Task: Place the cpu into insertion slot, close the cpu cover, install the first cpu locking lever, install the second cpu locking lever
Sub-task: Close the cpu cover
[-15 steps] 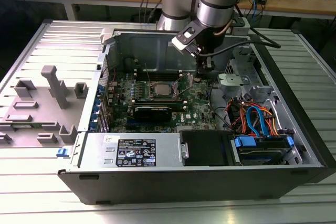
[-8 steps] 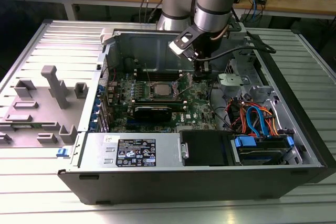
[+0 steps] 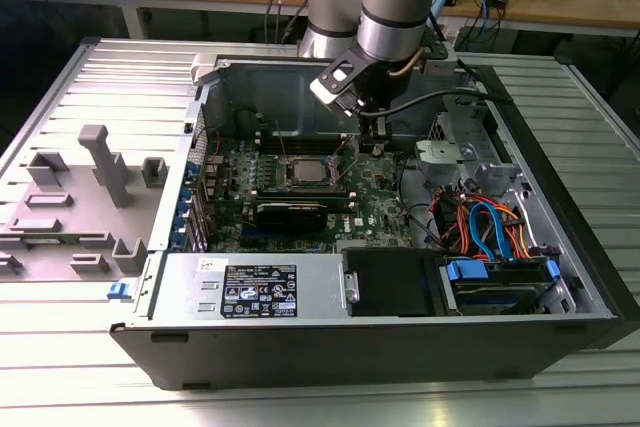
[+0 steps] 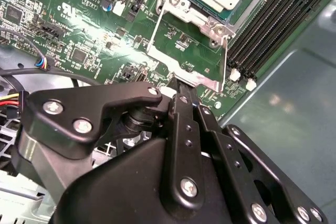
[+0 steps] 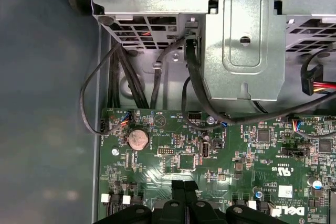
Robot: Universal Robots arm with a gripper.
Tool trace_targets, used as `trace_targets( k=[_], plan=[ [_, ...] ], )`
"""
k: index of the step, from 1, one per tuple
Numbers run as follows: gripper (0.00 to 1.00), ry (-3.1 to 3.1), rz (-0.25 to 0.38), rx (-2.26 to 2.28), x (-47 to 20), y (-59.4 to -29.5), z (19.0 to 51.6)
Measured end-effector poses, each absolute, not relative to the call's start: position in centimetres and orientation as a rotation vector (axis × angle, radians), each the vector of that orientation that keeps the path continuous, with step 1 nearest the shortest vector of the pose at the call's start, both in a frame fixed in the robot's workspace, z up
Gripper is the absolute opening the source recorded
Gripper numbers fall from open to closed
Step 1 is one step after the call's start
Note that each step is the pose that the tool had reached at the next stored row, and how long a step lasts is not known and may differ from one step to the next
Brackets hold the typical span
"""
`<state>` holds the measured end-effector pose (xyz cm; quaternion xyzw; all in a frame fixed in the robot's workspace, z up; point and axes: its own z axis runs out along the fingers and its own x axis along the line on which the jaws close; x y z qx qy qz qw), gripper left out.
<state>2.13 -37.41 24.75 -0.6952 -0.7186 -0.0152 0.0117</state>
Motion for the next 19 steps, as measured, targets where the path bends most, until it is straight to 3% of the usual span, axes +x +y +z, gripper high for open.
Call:
trace_targets(
  k=[19],
  plan=[
    [0.11,-2.241,-0.047,-2.168,1.35,-37.41,24.71]
  ],
)
